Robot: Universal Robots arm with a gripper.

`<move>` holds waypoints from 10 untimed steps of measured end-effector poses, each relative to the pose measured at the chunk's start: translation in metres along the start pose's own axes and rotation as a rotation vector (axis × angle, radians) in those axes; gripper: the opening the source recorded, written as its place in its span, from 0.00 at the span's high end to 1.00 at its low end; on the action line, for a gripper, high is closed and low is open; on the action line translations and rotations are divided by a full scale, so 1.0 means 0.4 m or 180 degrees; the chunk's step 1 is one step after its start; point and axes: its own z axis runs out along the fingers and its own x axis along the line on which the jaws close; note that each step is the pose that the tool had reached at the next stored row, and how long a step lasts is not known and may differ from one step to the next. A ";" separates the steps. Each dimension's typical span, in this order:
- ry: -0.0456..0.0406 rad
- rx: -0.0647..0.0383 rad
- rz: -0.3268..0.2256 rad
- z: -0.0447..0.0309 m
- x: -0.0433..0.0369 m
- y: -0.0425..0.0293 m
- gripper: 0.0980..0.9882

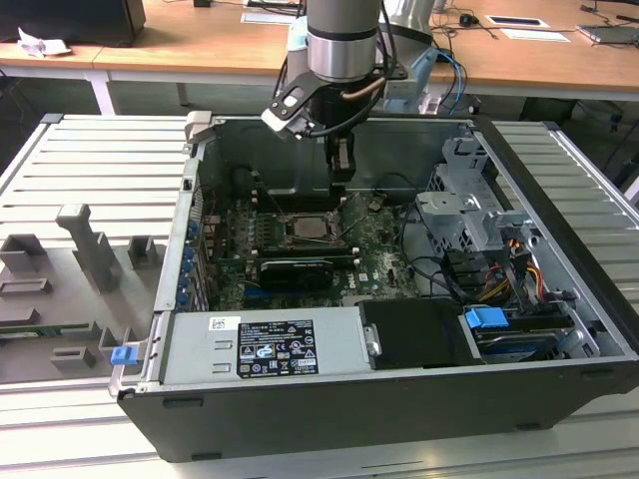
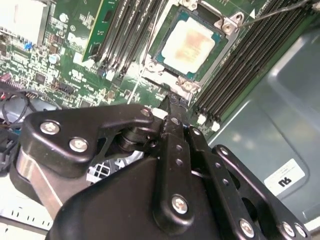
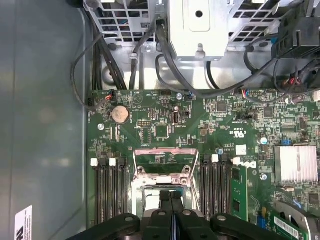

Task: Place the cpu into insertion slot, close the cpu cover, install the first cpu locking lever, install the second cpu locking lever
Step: 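Close the cpu cover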

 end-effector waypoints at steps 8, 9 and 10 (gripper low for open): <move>-0.0001 0.0002 0.0000 -0.004 0.000 0.028 0.99; -0.0001 0.0002 -0.0001 -0.004 0.001 0.034 0.99; -0.0001 0.0002 -0.0001 -0.003 0.001 0.038 0.99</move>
